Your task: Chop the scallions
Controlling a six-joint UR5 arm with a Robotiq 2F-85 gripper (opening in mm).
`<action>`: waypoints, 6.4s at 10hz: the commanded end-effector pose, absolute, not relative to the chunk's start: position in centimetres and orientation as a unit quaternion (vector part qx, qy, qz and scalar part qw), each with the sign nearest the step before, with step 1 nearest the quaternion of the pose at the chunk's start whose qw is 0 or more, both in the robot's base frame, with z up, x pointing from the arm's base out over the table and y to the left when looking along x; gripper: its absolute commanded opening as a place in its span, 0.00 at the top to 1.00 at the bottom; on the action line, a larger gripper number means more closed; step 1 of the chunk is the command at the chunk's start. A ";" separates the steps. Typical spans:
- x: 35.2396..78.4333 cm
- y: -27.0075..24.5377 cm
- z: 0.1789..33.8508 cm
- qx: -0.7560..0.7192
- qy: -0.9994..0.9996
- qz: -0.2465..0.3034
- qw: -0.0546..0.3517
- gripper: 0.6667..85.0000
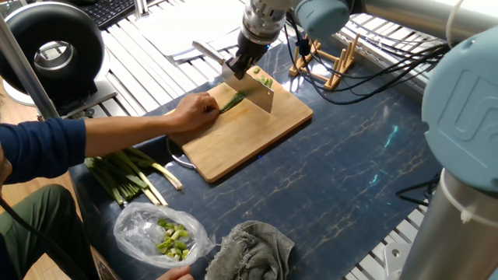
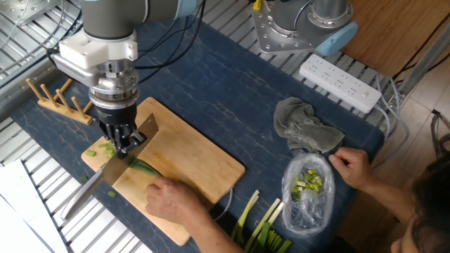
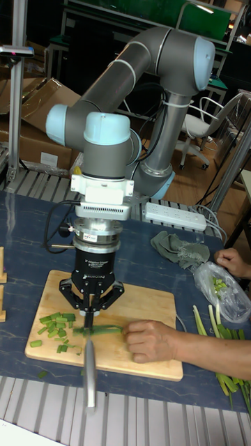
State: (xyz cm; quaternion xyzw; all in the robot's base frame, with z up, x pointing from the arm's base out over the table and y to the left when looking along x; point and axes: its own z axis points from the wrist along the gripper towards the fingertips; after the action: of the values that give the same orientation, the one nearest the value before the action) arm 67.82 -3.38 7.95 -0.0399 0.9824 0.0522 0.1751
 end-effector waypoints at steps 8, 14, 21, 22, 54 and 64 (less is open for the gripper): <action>69.2 -2.7 7.7 -0.027 0.981 0.052 0.184 0.99; 68.0 -3.2 7.4 -0.034 0.982 0.050 0.182 0.99; 66.2 -3.1 7.0 -0.032 0.982 0.041 0.181 0.99; 65.8 -3.4 7.1 -0.037 0.982 0.041 0.181 0.99; 63.9 -0.7 8.6 -0.009 0.992 0.027 0.123 0.99; 65.0 -1.1 7.8 0.020 0.991 0.024 0.133 0.99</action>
State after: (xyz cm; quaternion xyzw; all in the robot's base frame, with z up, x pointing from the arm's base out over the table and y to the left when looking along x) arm 64.82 -0.71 7.91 0.0201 0.9914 0.0203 0.1278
